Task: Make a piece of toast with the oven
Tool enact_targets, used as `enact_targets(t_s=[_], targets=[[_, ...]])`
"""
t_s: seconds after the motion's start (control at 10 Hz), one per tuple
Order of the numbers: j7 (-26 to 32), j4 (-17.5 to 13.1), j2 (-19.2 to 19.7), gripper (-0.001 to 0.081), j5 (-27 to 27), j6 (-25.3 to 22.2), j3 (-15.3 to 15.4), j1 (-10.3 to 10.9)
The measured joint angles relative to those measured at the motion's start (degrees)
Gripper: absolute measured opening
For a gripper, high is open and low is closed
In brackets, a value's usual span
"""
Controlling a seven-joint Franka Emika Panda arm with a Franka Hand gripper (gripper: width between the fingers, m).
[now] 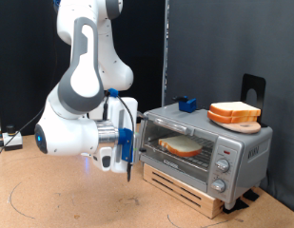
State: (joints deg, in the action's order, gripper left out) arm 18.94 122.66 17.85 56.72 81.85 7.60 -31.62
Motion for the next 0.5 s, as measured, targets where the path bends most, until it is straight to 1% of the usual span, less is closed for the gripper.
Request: enact_targets(t_s=[0.1,0.2,0.3,0.5], targets=[[-0.07,0.01,0.12,0.0804,-0.3,-1.55,0.0,-0.13],[1.21,-0.55,0.85,0.0804,0.17,-3.75,0.07,-0.23],[3.18,-2.27,2.51,0.0804,1.17,-4.74,0.53,-0.21],[4.89,-6.8,6.3,0.0804,1.67,-4.9,2.09,0.29]])
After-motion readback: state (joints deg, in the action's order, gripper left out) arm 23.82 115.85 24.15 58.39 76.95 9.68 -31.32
